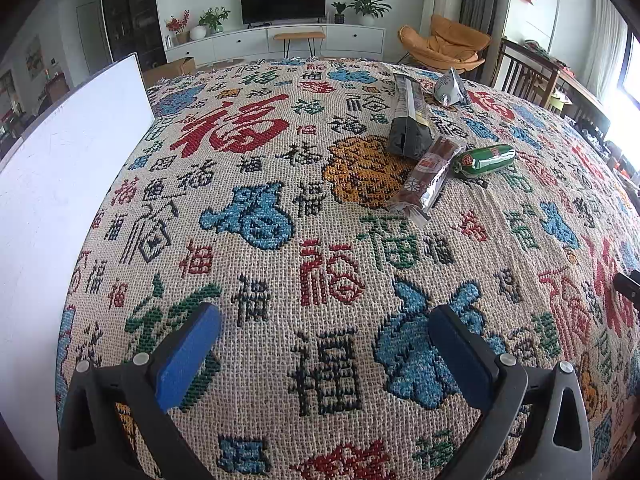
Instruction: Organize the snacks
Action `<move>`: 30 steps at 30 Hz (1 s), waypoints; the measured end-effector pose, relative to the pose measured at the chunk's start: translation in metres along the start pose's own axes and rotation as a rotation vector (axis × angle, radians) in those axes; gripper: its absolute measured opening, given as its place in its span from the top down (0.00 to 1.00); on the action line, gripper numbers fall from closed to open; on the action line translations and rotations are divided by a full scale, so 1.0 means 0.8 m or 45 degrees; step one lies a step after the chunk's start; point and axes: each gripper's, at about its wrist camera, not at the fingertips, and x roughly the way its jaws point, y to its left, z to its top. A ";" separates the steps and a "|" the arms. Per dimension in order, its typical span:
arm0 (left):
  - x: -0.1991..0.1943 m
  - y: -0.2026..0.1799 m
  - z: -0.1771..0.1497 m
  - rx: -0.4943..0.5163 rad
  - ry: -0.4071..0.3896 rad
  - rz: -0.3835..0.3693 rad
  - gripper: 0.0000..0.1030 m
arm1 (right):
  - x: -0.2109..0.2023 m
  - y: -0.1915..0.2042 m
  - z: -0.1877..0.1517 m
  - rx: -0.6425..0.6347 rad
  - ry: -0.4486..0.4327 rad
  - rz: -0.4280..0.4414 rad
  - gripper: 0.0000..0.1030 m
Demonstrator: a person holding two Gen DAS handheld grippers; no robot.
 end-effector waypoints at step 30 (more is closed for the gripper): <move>-0.001 -0.006 0.024 0.068 0.160 0.011 0.01 | 0.000 -0.001 0.000 0.001 0.000 -0.001 0.18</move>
